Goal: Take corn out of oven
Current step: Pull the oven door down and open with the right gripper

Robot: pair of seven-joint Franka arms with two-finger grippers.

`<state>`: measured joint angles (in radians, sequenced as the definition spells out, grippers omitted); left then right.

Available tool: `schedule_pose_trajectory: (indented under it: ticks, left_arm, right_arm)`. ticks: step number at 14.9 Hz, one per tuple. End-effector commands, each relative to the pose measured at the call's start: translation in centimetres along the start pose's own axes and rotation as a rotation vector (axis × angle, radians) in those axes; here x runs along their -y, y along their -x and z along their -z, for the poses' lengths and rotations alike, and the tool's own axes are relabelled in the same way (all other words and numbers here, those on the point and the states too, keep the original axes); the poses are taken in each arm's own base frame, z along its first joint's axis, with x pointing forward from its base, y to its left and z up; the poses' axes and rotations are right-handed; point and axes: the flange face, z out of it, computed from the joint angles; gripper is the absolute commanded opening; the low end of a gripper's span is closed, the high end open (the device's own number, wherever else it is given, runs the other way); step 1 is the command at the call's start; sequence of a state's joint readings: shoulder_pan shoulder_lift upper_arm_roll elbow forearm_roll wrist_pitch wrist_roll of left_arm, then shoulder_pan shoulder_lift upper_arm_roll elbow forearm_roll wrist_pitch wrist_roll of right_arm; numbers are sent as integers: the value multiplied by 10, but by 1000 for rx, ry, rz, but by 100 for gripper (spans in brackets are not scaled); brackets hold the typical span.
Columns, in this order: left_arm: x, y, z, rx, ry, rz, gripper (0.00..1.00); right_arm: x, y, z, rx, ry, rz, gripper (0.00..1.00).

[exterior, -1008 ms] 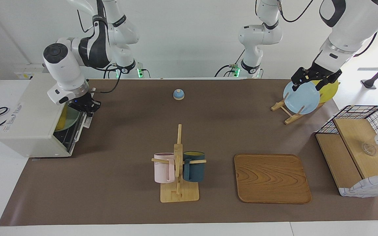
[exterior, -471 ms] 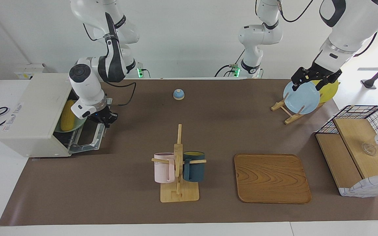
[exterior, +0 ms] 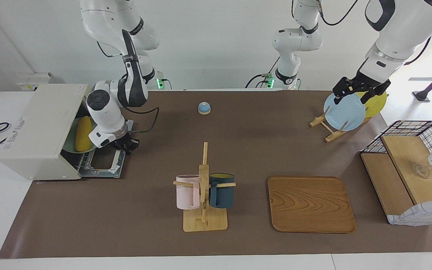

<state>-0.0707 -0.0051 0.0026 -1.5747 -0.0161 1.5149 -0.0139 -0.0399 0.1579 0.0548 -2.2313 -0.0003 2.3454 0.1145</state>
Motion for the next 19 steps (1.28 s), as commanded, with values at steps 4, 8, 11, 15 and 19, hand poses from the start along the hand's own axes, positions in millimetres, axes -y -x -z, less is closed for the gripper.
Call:
schedule_pose_trajectory:
  ticks: [4, 8, 11, 15, 19]
  left_arm:
    - [3, 4, 4, -1, -13, 1, 100]
    - [3, 4, 4, 0, -13, 3, 100]
    - [6, 4, 3, 0, -12, 7, 100]
    - [6, 7, 1, 8, -13, 6, 100]
    - [5, 6, 1, 6, -14, 4, 100]
  right_arm:
    - [68, -6, 27, -7, -60, -122, 0]
    - [60, 0, 64, 14, -41, -123, 2]
    - [42, 14, 95, 19, 86, -68, 16]
    - [-24, 20, 106, 58, 133, -156, 34]
    - [-57, 24, 104, 79, 131, -165, 44]
